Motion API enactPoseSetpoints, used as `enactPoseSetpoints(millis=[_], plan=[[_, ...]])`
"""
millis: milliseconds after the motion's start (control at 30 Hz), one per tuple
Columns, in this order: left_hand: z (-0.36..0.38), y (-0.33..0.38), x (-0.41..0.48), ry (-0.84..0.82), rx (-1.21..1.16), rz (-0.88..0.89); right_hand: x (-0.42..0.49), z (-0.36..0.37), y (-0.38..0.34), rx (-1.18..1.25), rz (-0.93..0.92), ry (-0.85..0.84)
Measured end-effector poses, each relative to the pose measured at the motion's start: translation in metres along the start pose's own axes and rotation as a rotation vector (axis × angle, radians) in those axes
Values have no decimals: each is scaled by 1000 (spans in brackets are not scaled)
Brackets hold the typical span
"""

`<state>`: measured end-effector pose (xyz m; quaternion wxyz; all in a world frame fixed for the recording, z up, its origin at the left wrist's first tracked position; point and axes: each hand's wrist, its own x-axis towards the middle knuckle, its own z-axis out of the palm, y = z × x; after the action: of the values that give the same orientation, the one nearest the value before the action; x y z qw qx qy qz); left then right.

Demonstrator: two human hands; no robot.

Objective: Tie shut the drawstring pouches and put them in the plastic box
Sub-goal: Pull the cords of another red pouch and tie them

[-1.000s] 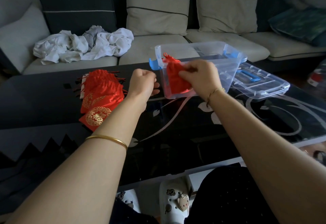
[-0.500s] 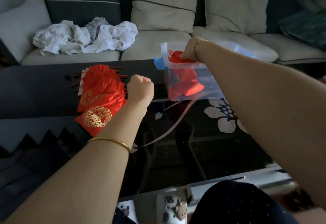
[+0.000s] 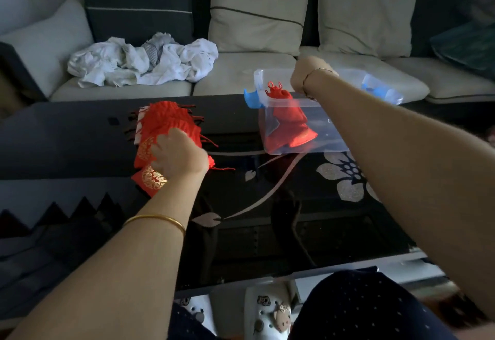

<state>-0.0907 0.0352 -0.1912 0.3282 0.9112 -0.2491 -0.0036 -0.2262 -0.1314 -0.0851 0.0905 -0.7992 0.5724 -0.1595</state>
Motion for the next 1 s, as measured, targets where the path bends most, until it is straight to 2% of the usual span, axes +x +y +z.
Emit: enactPoseSetpoints(millis=[100, 167, 300, 367, 533, 667, 767, 867, 933, 1000], plan=[[-6, -21, 7, 11, 109, -89, -26, 3, -14, 44, -88, 181], [-8, -33, 10, -45, 178, -136, -58, 15, -30, 93, -222, 168], [-10, -52, 12, -131, 229, -134, -104, 64, -49, 195, -378, -77], [-11, -57, 14, -124, 224, -116, -116, 87, -50, 211, -368, -193], [-9, -68, 22, -176, 185, -113, -118, 121, -45, 316, -235, -363], [-7, -76, 22, -266, 111, -30, -115, 137, -45, 525, -49, -486], [-11, -68, 16, -385, -93, 21, -111, 143, -47, 752, 163, -494], [-17, -56, 8, -518, -410, -23, -104, 148, -43, 1014, 341, -522], [-20, -50, 5, -567, -511, -25, -108, 143, -37, 1226, 461, -518], [-25, -43, 1, -570, -597, -42, -113, 130, -28, 1347, 475, -433]])
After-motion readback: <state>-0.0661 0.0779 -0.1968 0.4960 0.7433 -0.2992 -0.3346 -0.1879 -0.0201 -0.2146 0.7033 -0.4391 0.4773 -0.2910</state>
